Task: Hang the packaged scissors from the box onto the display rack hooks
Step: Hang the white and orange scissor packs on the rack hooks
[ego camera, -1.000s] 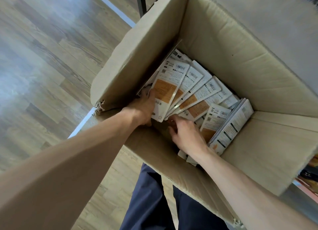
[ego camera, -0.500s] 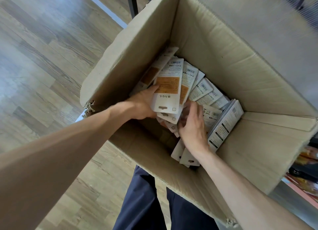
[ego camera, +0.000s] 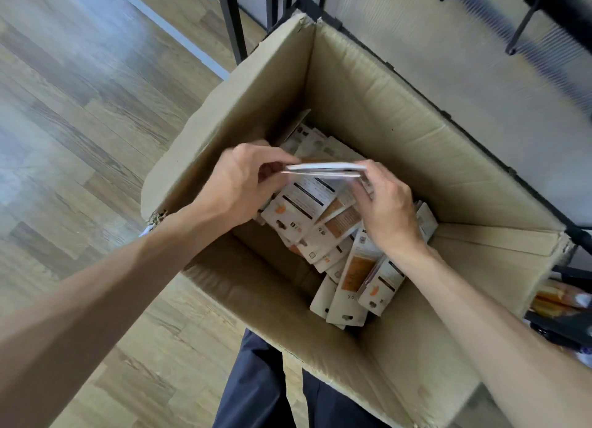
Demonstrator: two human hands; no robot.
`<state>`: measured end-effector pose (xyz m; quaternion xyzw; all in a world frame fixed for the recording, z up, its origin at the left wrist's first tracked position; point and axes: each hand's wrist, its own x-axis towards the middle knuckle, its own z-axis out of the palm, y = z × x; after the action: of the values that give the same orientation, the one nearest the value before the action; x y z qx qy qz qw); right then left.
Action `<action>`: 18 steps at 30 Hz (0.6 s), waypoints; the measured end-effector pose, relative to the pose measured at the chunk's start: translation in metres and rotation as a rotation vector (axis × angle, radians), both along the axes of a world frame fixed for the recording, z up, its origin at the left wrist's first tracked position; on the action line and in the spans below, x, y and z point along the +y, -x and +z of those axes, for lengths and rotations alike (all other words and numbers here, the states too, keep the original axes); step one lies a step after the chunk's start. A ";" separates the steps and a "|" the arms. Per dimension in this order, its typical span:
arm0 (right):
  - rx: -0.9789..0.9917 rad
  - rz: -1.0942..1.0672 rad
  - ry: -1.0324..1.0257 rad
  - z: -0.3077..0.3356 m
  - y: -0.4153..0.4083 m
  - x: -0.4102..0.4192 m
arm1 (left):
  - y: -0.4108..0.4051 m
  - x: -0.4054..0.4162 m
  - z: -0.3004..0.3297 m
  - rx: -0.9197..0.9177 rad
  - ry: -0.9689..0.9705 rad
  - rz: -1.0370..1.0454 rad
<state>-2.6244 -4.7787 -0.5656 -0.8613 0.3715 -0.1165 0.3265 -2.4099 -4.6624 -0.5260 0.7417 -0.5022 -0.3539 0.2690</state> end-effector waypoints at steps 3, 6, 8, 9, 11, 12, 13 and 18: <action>-0.069 -0.048 -0.063 0.015 0.007 -0.001 | -0.005 -0.011 0.015 0.090 0.087 0.086; -0.071 -0.115 -0.210 0.015 0.015 0.006 | 0.000 -0.016 0.020 0.266 0.057 0.027; -0.061 -0.185 -0.317 0.009 0.017 0.012 | 0.008 -0.016 0.014 0.300 -0.036 -0.020; -0.059 -0.221 -0.375 0.006 0.018 0.015 | 0.013 -0.015 0.009 0.305 -0.083 -0.006; -0.039 -0.248 -0.441 0.001 0.018 0.017 | 0.023 -0.011 0.000 0.321 -0.129 0.082; -0.033 -0.247 -0.454 0.000 0.018 0.017 | 0.027 -0.009 -0.003 0.336 -0.129 0.157; -0.036 -0.247 -0.466 0.002 0.018 0.017 | 0.029 -0.007 -0.005 0.359 -0.127 0.244; -0.029 -0.303 -0.486 0.049 0.029 0.019 | 0.024 0.006 0.033 0.465 -0.087 0.558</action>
<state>-2.6537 -4.7597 -0.5167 -0.6907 0.5082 -0.0839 0.5075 -2.4341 -4.6560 -0.4930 0.7605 -0.1904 -0.4472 0.4305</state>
